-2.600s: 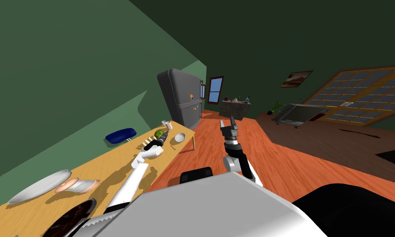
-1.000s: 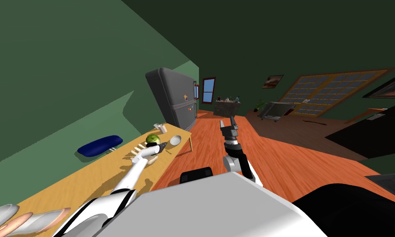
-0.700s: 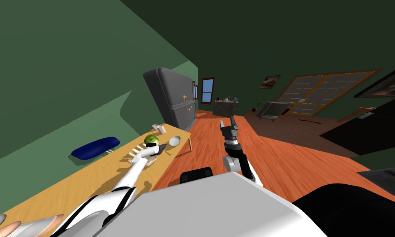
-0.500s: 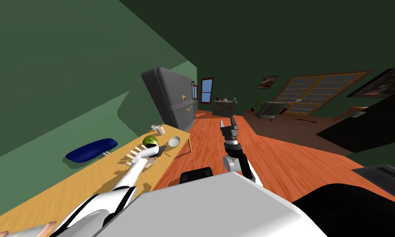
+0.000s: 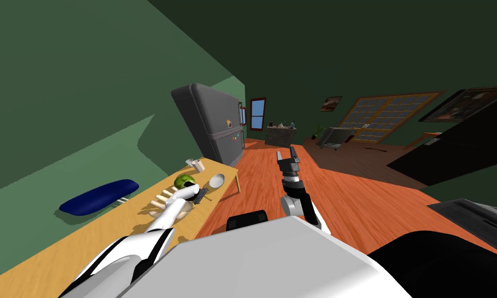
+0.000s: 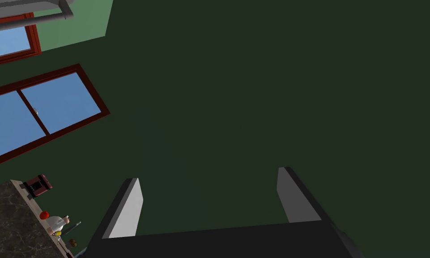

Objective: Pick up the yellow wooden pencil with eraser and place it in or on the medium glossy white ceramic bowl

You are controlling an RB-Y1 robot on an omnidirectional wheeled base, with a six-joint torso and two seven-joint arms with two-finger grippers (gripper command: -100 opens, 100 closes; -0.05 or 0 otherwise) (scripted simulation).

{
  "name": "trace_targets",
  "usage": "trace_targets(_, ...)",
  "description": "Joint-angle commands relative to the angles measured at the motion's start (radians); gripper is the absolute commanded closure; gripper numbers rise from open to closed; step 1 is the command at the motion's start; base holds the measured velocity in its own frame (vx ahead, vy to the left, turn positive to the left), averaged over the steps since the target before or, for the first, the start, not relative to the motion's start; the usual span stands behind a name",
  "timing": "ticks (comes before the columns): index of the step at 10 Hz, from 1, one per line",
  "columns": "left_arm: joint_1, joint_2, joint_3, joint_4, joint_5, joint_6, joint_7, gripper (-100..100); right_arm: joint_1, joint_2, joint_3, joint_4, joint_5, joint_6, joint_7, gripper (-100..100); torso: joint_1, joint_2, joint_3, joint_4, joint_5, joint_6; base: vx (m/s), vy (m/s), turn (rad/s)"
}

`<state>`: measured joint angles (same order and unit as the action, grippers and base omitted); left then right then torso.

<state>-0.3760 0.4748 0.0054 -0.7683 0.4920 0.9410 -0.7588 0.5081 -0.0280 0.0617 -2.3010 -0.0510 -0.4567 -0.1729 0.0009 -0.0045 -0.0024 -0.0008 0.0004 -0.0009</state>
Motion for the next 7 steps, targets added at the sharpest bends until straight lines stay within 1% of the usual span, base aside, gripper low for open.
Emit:
trace_targets(1,0.003,-0.001,-0.002,0.007,-0.002,0.028,0.002,-100,0.000,0.000,0.000,0.000,0.000,0.000,0.000,0,0.000,0.000,0.000,0.000,0.000,0.000,0.038,0.010,-0.048)
trace_targets(2,-0.005,-0.001,-0.005,0.044,0.003,0.061,-0.007,-100,0.000,0.000,0.000,0.000,0.000,0.000,0.000,0,0.000,0.000,0.000,0.000,0.000,0.000,0.054,0.023,-0.060)
trace_targets(4,-0.015,-0.006,-0.009,0.100,0.011,0.111,-0.021,-100,0.000,0.000,0.000,0.000,0.000,0.000,0.000,0,0.001,-0.002,-0.001,0.000,0.000,0.000,0.099,0.028,-0.104)
trace_targets(5,-0.015,-0.006,-0.009,0.103,0.011,0.111,-0.021,-100,0.000,0.000,0.000,0.000,0.000,0.000,0.000,0,0.001,-0.004,-0.002,-0.001,0.000,0.000,0.078,0.016,-0.021)
trace_targets(7,-0.017,-0.017,-0.012,0.139,0.017,0.139,-0.028,-100,0.000,0.000,0.000,0.000,0.000,0.000,0.000,0,0.001,-0.002,-0.001,0.000,0.000,0.000,0.075,0.025,-0.052)
